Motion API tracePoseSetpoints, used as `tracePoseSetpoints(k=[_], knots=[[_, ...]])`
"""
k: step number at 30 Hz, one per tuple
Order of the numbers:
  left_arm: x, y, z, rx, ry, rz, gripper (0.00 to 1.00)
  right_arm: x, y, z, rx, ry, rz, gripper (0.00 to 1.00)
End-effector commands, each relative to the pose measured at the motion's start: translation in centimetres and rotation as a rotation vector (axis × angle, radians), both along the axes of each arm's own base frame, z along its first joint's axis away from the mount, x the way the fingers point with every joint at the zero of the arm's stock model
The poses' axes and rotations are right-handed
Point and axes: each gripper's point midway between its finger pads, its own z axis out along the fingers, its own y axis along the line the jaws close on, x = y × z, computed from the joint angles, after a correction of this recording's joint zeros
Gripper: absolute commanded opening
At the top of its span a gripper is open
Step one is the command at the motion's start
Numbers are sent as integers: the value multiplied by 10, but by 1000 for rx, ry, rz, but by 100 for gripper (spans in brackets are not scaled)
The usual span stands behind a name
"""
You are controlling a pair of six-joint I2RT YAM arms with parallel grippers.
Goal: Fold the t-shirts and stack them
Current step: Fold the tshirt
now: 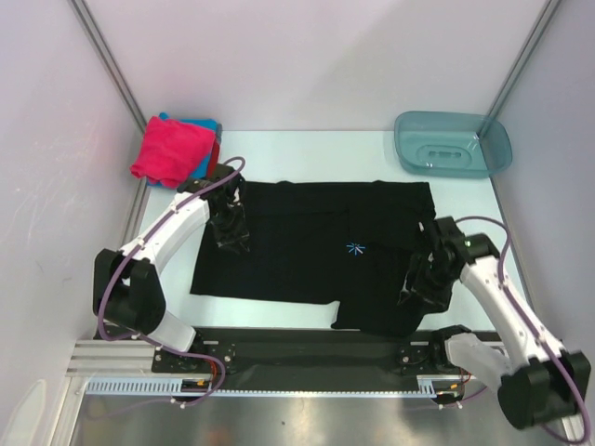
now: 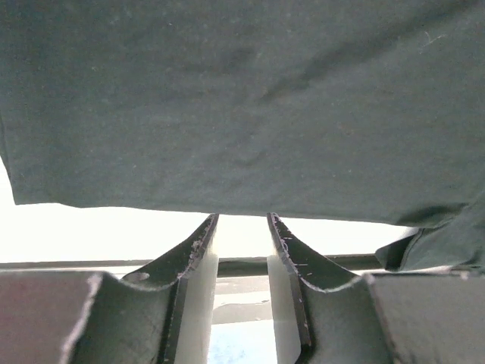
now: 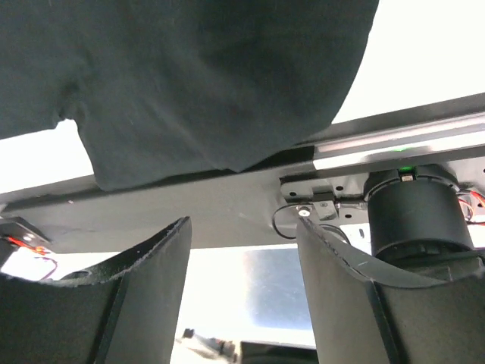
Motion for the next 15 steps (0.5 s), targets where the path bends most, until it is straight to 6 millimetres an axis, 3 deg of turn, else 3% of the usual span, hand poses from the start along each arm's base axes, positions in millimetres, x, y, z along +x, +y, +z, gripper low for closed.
tracePoseSetpoints(k=[1, 9, 15], knots=[[0, -2, 3, -22, -7, -3, 36, 2, 3, 1, -9, -106, -41, 64], [9, -3, 19, -20, -52, -53, 34, 0, 15, -9, 73, -309, -42, 61], [22, -1, 33, 5, -84, -97, 34, 0, 20, -27, 52, -336, -100, 60]])
